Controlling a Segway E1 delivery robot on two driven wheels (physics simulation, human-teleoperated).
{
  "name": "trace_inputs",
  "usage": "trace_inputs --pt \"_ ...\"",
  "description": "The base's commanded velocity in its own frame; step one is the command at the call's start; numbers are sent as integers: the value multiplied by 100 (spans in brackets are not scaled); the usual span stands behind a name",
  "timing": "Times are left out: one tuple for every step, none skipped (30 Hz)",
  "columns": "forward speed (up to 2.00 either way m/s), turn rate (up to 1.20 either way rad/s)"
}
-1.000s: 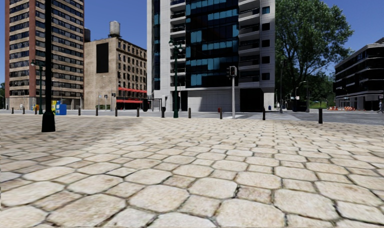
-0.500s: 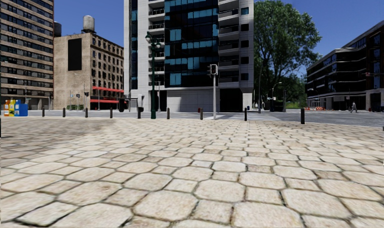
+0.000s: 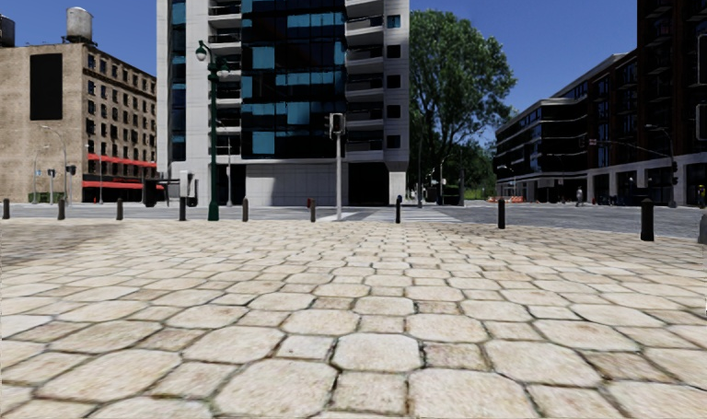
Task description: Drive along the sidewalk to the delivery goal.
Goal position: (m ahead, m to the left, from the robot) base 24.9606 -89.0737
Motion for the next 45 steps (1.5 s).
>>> trace_inputs --pt "160 -47" --pt "160 -49" --pt "160 -49" --pt "160 -49" --pt "160 -49" --pt "160 -50" --pt "160 -50" --pt "160 -51" --pt "160 -52" --pt "160 -52" --pt "160 -53" --pt "160 -53" --pt "160 -53" --pt "160 -53" --pt "160 -53" --pt "160 -53" --pt "160 -53" --pt "160 -53" --pt "160 -53" --pt "160 -53" --pt "160 -53" --pt "160 -53" --pt "160 -53" --pt "160 -53" --pt "160 -53" --pt "160 -53" --pt "160 -53" --pt "160 -53" --pt "160 -53" --pt "160 -53" --pt "160 -53" --pt "160 -53" --pt "160 -53" --pt "160 -53" --pt "160 -52" --pt "160 -48" --pt "160 -46" --pt "160 -46" --pt "160 -46" --pt "160 -46" --pt "160 -46" --pt "160 -49" --pt "160 -53" --pt "160 -58" --pt "160 -59"
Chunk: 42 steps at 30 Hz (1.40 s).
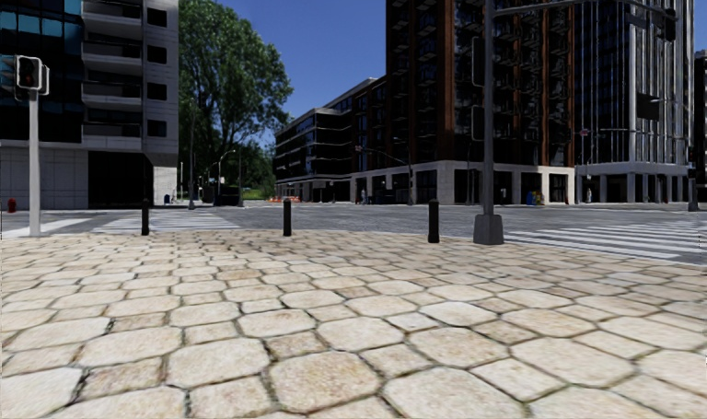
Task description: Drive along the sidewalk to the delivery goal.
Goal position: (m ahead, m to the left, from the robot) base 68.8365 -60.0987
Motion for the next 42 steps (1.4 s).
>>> trace_inputs --pt "160 -60" --pt "160 -60" --pt "160 -60" --pt "160 -60" --pt "160 -60" --pt "160 -60" --pt "160 -60" --pt "160 -60" --pt "160 -60" --pt "160 -60" --pt "164 -60" --pt "167 -60" --pt "175 -59" --pt "182 -59" --pt "184 -59" --pt "185 -58" --pt "185 -56" --pt "185 -56" --pt "185 -50" --pt "184 -48" --pt "184 -47" --pt "184 -45" --pt "184 -38" --pt "183 -24" --pt "183 -24" --pt "181 -12" --pt "177 -6" --pt "168 -2" --pt "162 -1" --pt "159 -1" --pt "157 -1" --pt "155 -3" --pt "155 -3" --pt "153 -4" --pt "147 -4" --pt "142 -2" --pt "139 0" --pt "138 0" --pt "136 0" --pt "136 0" --pt "136 0" --pt "135 0"
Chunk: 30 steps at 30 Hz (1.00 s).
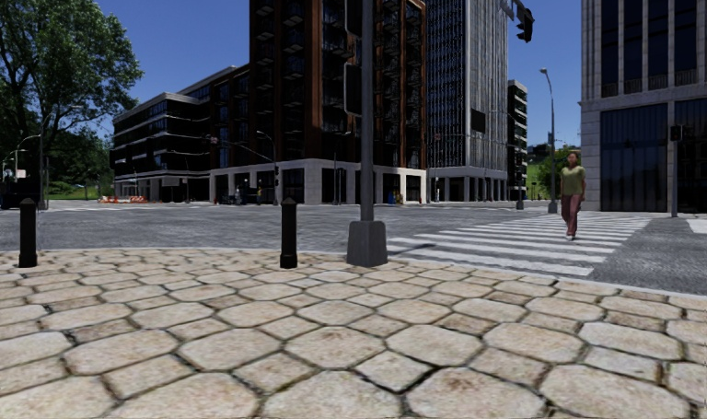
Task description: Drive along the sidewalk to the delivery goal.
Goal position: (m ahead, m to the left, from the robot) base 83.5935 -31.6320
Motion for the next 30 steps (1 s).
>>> trace_inputs --pt "135 0" --pt "131 0" --pt "123 0" --pt "115 0" --pt "111 0" --pt "111 0" --pt "109 0" --pt "109 0" --pt "109 0" --pt "108 0" --pt "107 0" --pt "106 0" --pt "106 0" --pt "105 0" --pt "105 0" --pt "92 0" --pt "91 0" --pt "90 -1" --pt "87 -12" --pt "83 -19" --pt "80 -25" --pt "78 -34" --pt "76 -37" --pt "76 -37" --pt "75 -38" --pt "75 -39" --pt "75 -39" --pt "75 -39" --pt "75 -39" --pt "75 -39"
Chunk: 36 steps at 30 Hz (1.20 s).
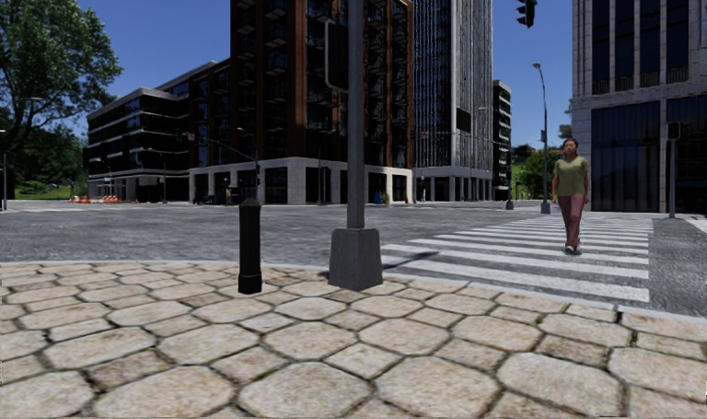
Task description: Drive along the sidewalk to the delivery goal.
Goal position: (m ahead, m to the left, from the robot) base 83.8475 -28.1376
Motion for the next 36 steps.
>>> trace_inputs --pt "75 -39" --pt "74 -39" --pt "74 -39" --pt "74 -39" --pt "73 -39" --pt "73 -40" --pt "73 -40" --pt "73 -41" --pt "73 -41" --pt "73 -40" --pt "73 -29" --pt "72 -15" --pt "72 -15" --pt "72 0" --pt "72 0" --pt "72 0" --pt "70 0" --pt "55 0" --pt "45 0" --pt "22 0" --pt "22 0" --pt "14 0" --pt "9 0" --pt "2 0" --pt "0 0" --pt "0 0" --pt "0 0" --pt "0 0" --pt "0 0" --pt "0 0" --pt "0 0" --pt "0 0" --pt "0 0" --pt "0 0" --pt "0 0" --pt "0 0"
